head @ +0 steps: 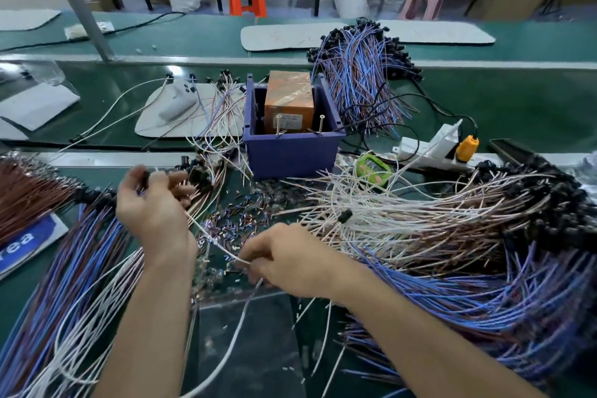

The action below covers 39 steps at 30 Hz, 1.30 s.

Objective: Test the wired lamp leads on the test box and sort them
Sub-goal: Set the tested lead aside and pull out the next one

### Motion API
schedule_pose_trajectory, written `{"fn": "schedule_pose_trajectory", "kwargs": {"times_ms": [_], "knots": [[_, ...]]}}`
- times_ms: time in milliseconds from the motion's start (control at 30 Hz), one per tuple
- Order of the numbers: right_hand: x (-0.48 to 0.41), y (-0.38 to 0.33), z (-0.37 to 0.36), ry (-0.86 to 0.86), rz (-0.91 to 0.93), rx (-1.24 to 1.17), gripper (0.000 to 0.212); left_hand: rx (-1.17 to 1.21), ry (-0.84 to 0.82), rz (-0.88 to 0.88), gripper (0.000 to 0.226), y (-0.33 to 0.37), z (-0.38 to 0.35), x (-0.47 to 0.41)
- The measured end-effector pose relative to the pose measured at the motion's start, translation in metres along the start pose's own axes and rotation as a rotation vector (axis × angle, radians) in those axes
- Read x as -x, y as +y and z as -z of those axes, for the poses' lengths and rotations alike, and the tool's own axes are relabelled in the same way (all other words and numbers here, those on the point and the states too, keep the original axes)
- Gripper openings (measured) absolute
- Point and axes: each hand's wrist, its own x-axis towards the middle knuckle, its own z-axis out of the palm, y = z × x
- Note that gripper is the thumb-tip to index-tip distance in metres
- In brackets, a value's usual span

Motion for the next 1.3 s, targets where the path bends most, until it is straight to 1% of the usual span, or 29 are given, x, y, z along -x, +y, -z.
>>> {"fn": "schedule_pose_trajectory", "kwargs": {"times_ms": [33,67,100,133,167,200,233,267,300,333,400,433,467,533,600,667,700,767,833,900,967,1000,1067,1133,1300], "knots": [[0.0,0.0,0.002,-0.008,0.005,0.024,0.023,-0.186,-0.047,-0.054,0.031,-0.001,0.004,-0.001],[-0.001,0.002,0.005,0.009,0.006,0.049,0.023,-0.435,-0.088,-0.11,0.037,-0.004,0.007,0.0],[-0.002,0.002,0.007,0.041,0.004,0.065,0.022,-0.744,-0.076,-0.169,0.045,-0.008,0.015,0.001],[-0.004,0.003,0.008,0.085,-0.008,0.072,0.022,-1.034,-0.008,-0.229,0.051,-0.009,0.022,0.003],[-0.005,0.003,0.009,0.129,-0.026,0.08,0.021,-1.205,0.075,-0.299,0.05,-0.008,0.027,0.008],[-0.007,0.003,0.01,0.163,-0.039,0.094,0.021,-1.266,0.125,-0.384,0.044,-0.005,0.03,0.015],[-0.008,0.001,0.012,0.182,-0.043,0.111,0.022,-1.247,0.114,-0.488,0.035,-0.002,0.032,0.022],[-0.009,0.001,0.015,0.191,-0.046,0.123,0.024,-1.187,0.026,-0.585,0.025,-0.001,0.031,0.031],[-0.009,0.001,0.021,0.205,-0.054,0.128,0.028,-1.122,-0.121,-0.654,0.016,-0.004,0.03,0.039],[-0.008,0.002,0.029,0.226,-0.073,0.138,0.035,-1.077,-0.296,-0.691,0.012,-0.007,0.025,0.05],[-0.004,0.01,0.047,0.252,-0.136,0.234,0.047,-1.047,-0.627,-0.681,0.019,-0.018,0.014,0.066],[-0.001,0.014,0.055,0.246,-0.171,0.313,0.046,-1.062,-0.729,-0.658,0.023,-0.025,0.01,0.07],[0.002,0.019,0.06,0.234,-0.199,0.387,0.042,-1.102,-0.781,-0.642,0.027,-0.033,0.006,0.072],[0.008,0.027,0.062,0.217,-0.215,0.461,0.031,-1.234,-0.816,-0.638,0.03,-0.047,0.002,0.072],[0.009,0.032,0.057,0.242,-0.176,0.504,0.022,-1.333,-0.795,-0.649,0.024,-0.055,0.0,0.07],[0.009,0.036,0.054,0.27,-0.116,0.539,0.013,-1.331,-0.747,-0.657,0.015,-0.058,-0.002,0.07],[0.009,0.037,0.054,0.283,-0.092,0.54,0.012,-1.306,-0.725,-0.664,0.012,-0.058,-0.003,0.07],[0.011,0.04,0.053,0.336,-0.052,0.497,0.012,-1.217,-0.679,-0.668,0.008,-0.056,-0.003,0.071],[0.015,0.038,0.052,0.462,0.009,0.408,0.011,-1.083,-0.645,-0.621,0.007,-0.048,-0.001,0.072],[0.023,0.033,0.054,0.61,0.123,0.365,0.009,-0.885,-0.659,-0.5,0.013,-0.036,-0.002,0.072],[0.036,0.027,0.063,0.738,0.213,0.406,0.008,-0.717,-0.694,-0.376,0.024,-0.022,-0.006,0.072],[0.044,0.028,0.071,0.787,0.23,0.431,0.009,-0.66,-0.717,-0.342,0.026,-0.015,-0.01,0.071],[0.064,0.036,0.092,0.859,0.208,0.463,0.012,-0.597,-0.785,-0.324,0.027,-0.007,-0.021,0.074],[0.082,0.047,0.113,0.897,0.153,0.493,0.014,-0.59,-0.844,-0.34,0.029,-0.003,-0.033,0.081],[0.126,0.08,0.155,0.963,-0.089,0.661,0.024,-0.753,-0.969,-0.361,0.018,-0.032,-0.074,0.113]]}}
